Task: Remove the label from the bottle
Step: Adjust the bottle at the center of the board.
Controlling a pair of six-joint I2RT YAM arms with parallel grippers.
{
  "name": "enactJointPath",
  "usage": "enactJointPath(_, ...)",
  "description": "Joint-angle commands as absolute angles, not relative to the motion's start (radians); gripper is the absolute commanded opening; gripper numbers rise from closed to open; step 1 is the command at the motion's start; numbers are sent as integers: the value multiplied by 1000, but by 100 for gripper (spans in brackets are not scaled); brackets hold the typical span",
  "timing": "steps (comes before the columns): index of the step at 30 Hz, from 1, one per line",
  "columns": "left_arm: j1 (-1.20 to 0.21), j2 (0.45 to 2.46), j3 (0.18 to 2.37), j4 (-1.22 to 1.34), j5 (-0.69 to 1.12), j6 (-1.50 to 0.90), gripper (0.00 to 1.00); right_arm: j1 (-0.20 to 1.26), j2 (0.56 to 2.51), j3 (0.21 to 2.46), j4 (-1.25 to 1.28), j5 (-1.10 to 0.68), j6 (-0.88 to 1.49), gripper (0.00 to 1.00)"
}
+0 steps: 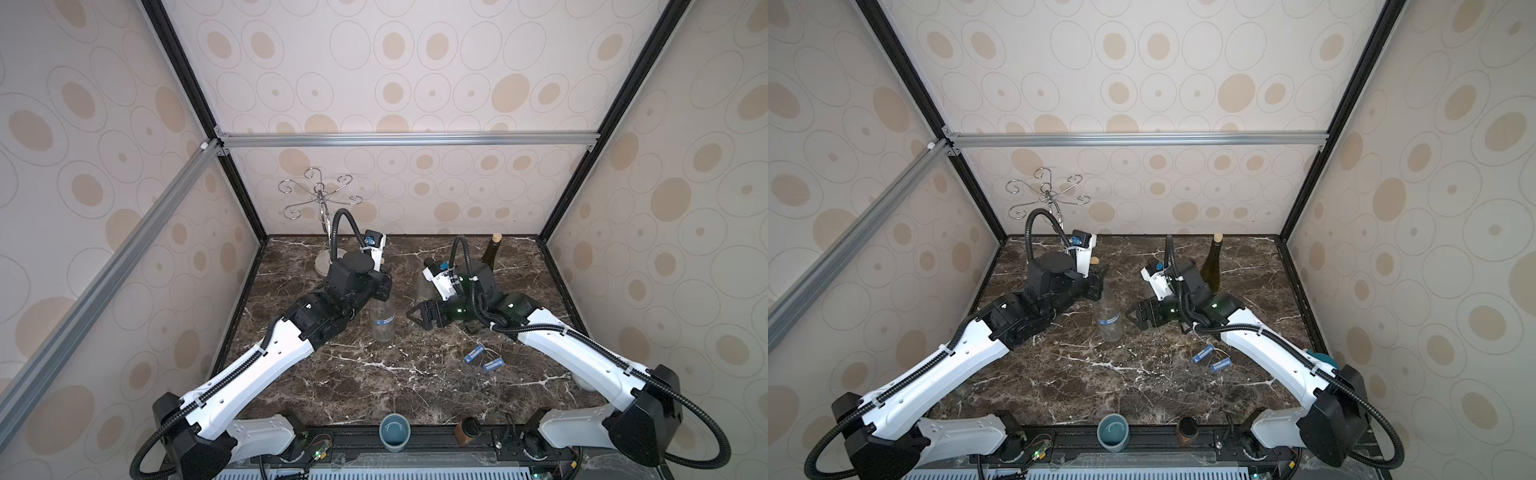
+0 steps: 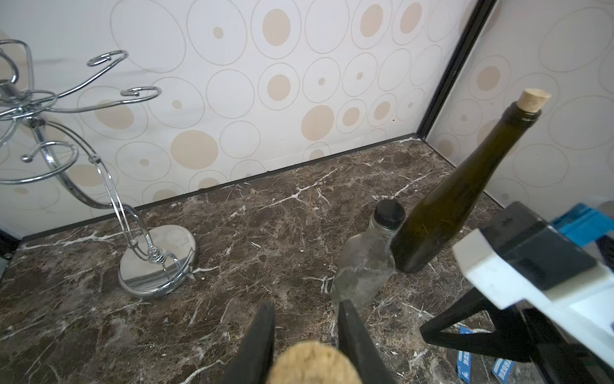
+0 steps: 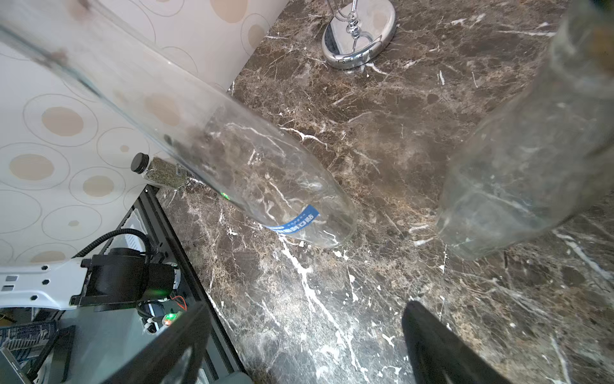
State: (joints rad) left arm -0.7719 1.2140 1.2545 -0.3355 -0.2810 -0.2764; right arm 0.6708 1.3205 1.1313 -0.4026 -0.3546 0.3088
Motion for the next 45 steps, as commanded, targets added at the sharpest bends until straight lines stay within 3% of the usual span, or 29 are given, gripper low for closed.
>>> enactJointPath(1,-789,1206,1253,-228,-377,-328,0,678,1324,1142,-389,-341,303,93)
enactJointPath(16,-799,1206,1161,-146,-365,-365,0,679,1295,1111,-390,-319,301,93)
enactJointPath(20,-799,1204,1148,-140,-358,-373,7,678,1295,1112,-393,-320,300,93)
enactJointPath(28,-799,1184,1149,-144,-334,-355,48,678,1273,1106,-405,-305,292,93)
enactJointPath(35,-797,1147,1155,-186,-256,-287,78,667,1226,1100,-450,-276,265,94)
enactJointPath(42,-768,1104,1192,-255,-121,-163,100,626,1171,1066,-462,-313,274,97)
enactJointPath(45,-730,1109,1220,-310,-14,-100,100,613,1146,1057,-463,-331,281,98)
